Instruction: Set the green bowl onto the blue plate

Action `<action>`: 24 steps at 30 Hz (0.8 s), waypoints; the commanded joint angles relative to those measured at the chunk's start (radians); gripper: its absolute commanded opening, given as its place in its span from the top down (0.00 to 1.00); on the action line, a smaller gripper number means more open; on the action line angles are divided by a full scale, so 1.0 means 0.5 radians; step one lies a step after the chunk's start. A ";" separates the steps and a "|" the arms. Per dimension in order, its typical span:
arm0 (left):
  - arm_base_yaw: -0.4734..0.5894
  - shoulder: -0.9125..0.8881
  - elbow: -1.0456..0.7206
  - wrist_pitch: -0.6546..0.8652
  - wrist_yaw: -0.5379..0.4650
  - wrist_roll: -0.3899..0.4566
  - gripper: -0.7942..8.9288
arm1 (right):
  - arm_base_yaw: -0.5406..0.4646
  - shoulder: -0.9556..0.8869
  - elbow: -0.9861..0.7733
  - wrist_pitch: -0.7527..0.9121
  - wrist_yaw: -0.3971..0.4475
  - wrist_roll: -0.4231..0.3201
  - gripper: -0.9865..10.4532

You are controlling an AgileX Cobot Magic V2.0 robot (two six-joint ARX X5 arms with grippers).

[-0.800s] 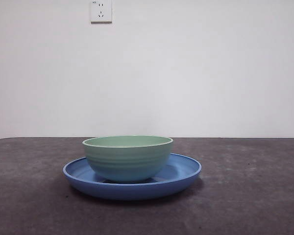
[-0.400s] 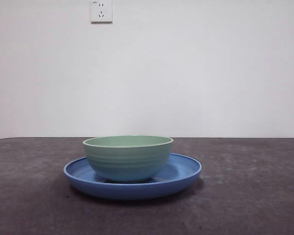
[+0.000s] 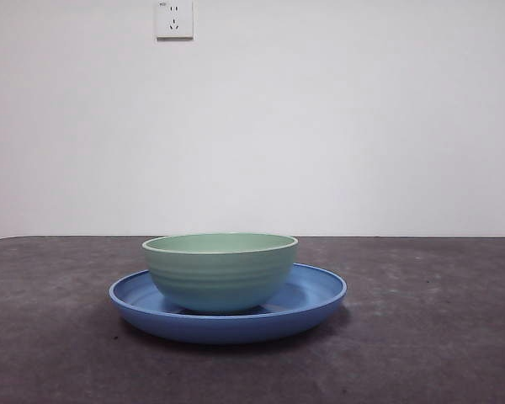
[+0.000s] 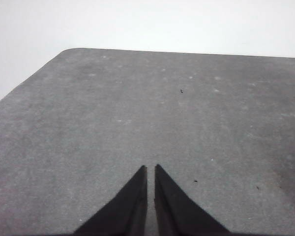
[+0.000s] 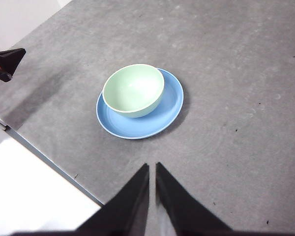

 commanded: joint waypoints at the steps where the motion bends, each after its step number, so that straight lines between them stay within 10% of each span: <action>1: 0.002 -0.001 -0.041 -0.011 -0.002 0.024 0.89 | -0.008 0.006 0.028 0.026 -0.006 -0.018 0.90; 9: 0.002 -0.001 -0.041 -0.011 -0.002 0.024 0.89 | -0.277 -0.083 -0.067 0.178 0.066 -0.293 0.90; 24: 0.002 -0.001 -0.041 -0.011 -0.001 0.024 0.89 | -0.760 -0.759 -1.689 2.097 0.266 -0.182 0.90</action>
